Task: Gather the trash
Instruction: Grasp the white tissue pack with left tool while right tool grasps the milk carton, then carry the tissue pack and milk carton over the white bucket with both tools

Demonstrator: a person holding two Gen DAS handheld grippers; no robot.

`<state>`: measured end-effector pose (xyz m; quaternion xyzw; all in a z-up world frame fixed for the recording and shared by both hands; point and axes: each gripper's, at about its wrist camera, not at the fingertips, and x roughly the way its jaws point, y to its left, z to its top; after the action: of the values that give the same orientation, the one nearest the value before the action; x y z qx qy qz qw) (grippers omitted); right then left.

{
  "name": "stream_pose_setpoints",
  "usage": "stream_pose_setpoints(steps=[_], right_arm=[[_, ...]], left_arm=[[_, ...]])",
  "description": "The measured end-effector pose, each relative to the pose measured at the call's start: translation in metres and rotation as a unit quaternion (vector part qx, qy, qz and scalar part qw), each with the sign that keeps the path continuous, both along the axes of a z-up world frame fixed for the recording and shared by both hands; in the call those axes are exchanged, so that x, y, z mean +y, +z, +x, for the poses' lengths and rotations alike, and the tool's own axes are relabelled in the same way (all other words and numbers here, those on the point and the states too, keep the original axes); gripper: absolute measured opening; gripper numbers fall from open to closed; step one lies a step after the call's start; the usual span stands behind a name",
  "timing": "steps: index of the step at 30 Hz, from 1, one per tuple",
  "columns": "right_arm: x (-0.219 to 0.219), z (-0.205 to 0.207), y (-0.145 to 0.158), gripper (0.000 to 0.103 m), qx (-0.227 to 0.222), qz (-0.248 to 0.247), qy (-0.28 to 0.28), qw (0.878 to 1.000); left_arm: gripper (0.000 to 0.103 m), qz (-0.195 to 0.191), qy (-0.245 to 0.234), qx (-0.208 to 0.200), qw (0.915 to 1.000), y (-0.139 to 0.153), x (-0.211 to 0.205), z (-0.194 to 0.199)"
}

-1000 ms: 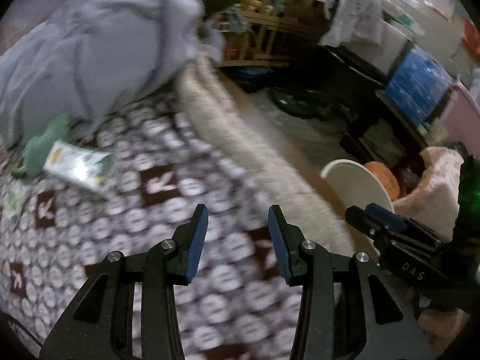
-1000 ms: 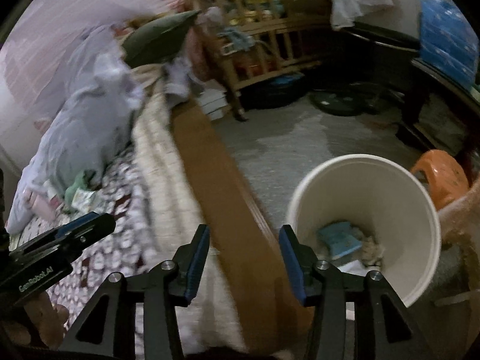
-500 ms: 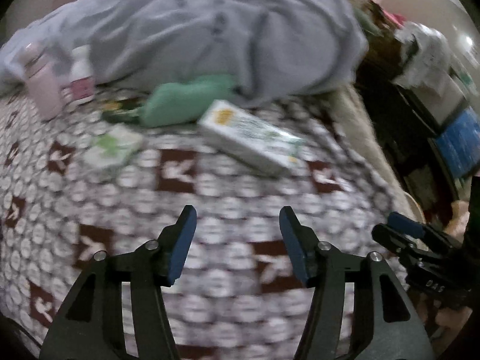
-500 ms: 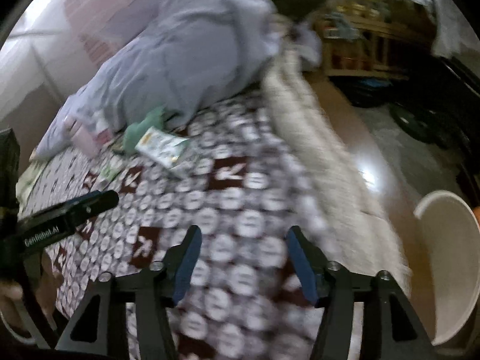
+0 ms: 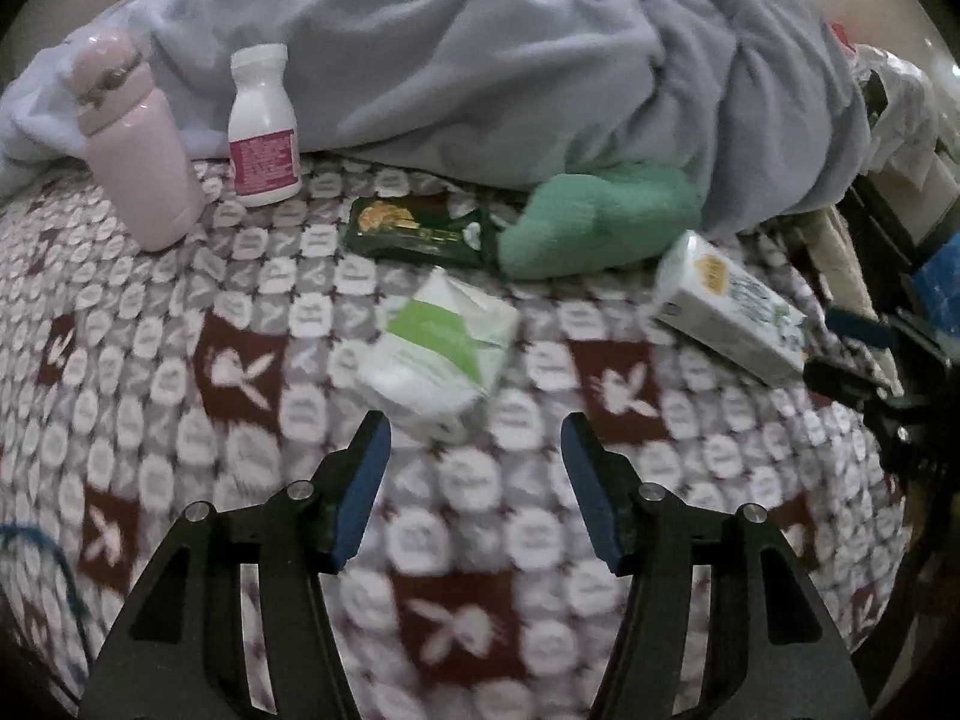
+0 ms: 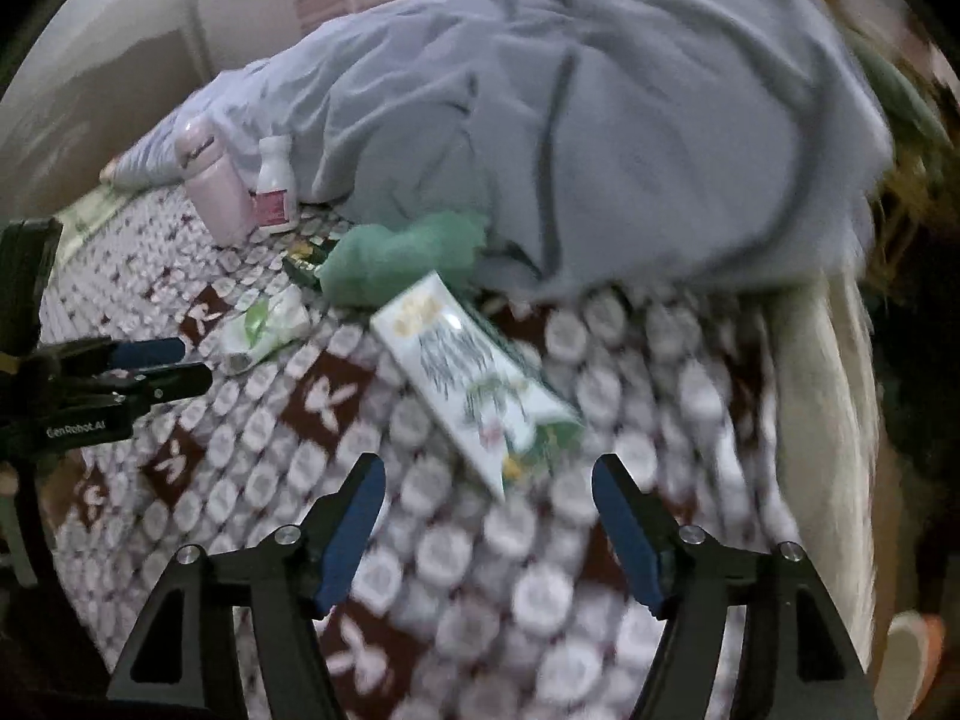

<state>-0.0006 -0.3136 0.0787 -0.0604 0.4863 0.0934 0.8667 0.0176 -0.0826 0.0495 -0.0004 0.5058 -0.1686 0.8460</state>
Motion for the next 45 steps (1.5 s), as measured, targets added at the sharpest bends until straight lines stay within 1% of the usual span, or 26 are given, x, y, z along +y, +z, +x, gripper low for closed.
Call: stream_pose_setpoints(steps=[2, 5, 7, 9, 13, 14, 16, 18, 21, 24, 26, 27, 29, 30, 31, 34, 39, 43, 45], right_arm=[[0.008, 0.013, -0.005, 0.071, 0.004, -0.017, 0.016, 1.000], [0.015, 0.031, -0.016, 0.073, 0.012, -0.052, 0.034, 0.998], [0.016, 0.040, -0.022, 0.073, 0.015, -0.059, 0.036, 0.998], [0.016, 0.047, -0.029, 0.073, 0.026, -0.049, 0.038, 0.998], [0.018, 0.055, -0.042, 0.073, 0.050, -0.035, 0.034, 0.998], [0.019, 0.054, -0.042, 0.073, 0.049, -0.029, 0.034, 0.998], [0.021, 0.051, -0.038, 0.073, 0.041, -0.015, 0.039, 0.998], [0.025, 0.050, -0.037, 0.073, 0.037, -0.011, 0.045, 0.998], [0.028, 0.053, -0.040, 0.073, 0.042, -0.025, 0.038, 0.998], [0.028, 0.053, -0.043, 0.073, 0.037, -0.018, 0.029, 0.999], [0.025, 0.052, -0.042, 0.071, 0.031, -0.011, 0.022, 0.999], [0.022, 0.052, -0.041, 0.067, 0.030, -0.002, 0.015, 0.999], [0.017, 0.050, -0.039, 0.062, 0.030, 0.017, 0.001, 0.999], [0.014, 0.048, -0.038, 0.060, 0.029, 0.026, -0.005, 0.999], [0.013, 0.045, -0.036, 0.058, 0.028, 0.034, -0.009, 0.999], [0.009, 0.029, -0.028, 0.058, 0.021, 0.065, -0.014, 0.998], [0.005, -0.009, -0.014, 0.058, 0.010, 0.086, -0.026, 0.996], [0.000, -0.035, -0.007, 0.058, 0.007, 0.098, -0.041, 0.994], [-0.004, -0.050, -0.002, 0.058, 0.001, 0.103, -0.051, 0.993]], left_arm=[[0.058, 0.007, -0.008, 0.005, 0.9999, -0.010, 0.002, 0.012], [0.058, 0.004, -0.021, 0.016, 0.9997, -0.023, 0.001, 0.026], [0.058, 0.015, -0.030, 0.012, 0.9994, -0.027, -0.004, 0.033], [0.058, 0.019, -0.031, 0.011, 0.9993, -0.030, -0.008, 0.039], [0.058, 0.008, -0.019, 0.017, 0.9997, -0.031, -0.005, 0.049], [0.058, 0.007, -0.020, 0.016, 0.9996, -0.030, -0.005, 0.050], [0.058, 0.009, -0.023, 0.003, 0.9997, -0.023, -0.003, 0.050], [0.058, 0.014, -0.029, -0.007, 0.9995, -0.018, -0.005, 0.052], [0.059, 0.042, -0.046, -0.011, 0.9980, -0.020, -0.013, 0.056], [0.059, 0.071, -0.062, -0.015, 0.9954, -0.028, -0.026, 0.063], [0.059, 0.077, -0.064, -0.017, 0.9948, -0.032, -0.030, 0.065], [0.058, 0.070, -0.061, -0.013, 0.9956, -0.034, -0.030, 0.067], [0.050, 0.047, -0.049, -0.007, 0.9977, -0.034, -0.028, 0.069], [0.039, 0.035, -0.044, -0.003, 0.9984, -0.033, -0.026, 0.069], [0.030, 0.029, -0.040, 0.000, 0.9988, -0.033, -0.024, 0.069], [0.026, 0.009, -0.029, 0.001, 0.9995, -0.025, -0.016, 0.056], [0.025, -0.008, -0.013, 0.000, 0.9999, -0.008, -0.015, 0.018], [0.025, -0.016, -0.009, -0.004, 0.9998, 0.002, -0.029, -0.018], [0.025, -0.011, -0.012, -0.016, 0.9997, 0.012, -0.046, -0.033]])
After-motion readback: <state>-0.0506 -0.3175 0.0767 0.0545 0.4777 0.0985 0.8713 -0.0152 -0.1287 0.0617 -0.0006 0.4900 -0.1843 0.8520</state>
